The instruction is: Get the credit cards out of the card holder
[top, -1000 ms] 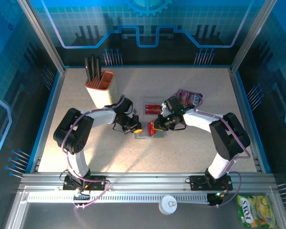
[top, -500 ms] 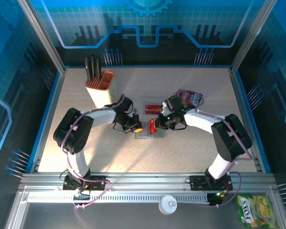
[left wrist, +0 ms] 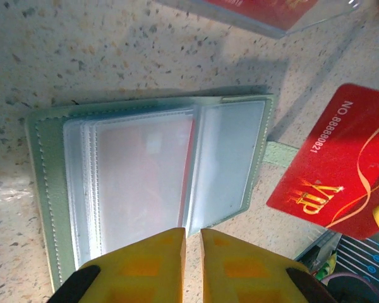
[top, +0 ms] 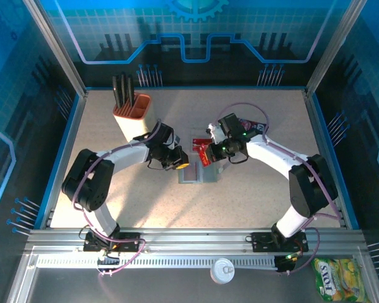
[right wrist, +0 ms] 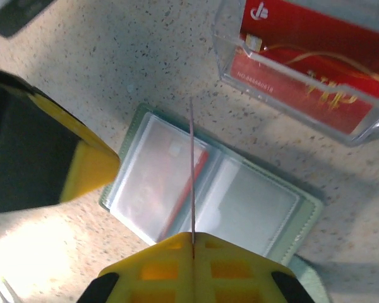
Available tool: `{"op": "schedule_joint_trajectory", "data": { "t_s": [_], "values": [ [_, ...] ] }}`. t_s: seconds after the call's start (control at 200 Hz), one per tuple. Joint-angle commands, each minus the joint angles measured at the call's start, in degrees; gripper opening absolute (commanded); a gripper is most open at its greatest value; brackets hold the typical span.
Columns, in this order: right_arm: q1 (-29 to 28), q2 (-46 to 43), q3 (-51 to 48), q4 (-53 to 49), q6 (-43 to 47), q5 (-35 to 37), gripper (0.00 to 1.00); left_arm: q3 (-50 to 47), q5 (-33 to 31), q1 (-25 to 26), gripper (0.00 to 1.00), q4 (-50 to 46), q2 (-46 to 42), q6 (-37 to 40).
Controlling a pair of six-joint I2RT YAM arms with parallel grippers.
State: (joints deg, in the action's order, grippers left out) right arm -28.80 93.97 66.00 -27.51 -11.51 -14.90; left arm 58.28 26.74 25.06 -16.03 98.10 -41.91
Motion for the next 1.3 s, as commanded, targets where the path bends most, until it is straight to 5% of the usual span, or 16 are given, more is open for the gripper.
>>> {"op": "schedule_joint_trajectory", "data": {
  "t_s": [0.0, 0.275, 0.55, 1.296],
  "values": [
    [0.06, 0.93, 2.13, -5.65, 14.56, 3.93, 0.0, -1.62, -1.22, -0.77, 0.15, 0.03, -2.74, -0.41],
    [-0.71, 4.82, 10.2, -14.22, 38.24, 6.35, 0.0, -3.14, -1.61, -1.42, 0.14, 0.65, -4.3, -0.56],
    [0.56, 11.52, 21.21, -23.11, 50.11, 8.56, 0.0, -4.66, -2.13, -2.18, 0.14, 1.0, -5.37, -0.57],
    [3.66, 29.29, 48.37, -32.58, 58.92, 6.63, 0.0, -6.25, -2.09, -3.27, 0.13, 1.62, -5.55, -1.24]
  ]
}}
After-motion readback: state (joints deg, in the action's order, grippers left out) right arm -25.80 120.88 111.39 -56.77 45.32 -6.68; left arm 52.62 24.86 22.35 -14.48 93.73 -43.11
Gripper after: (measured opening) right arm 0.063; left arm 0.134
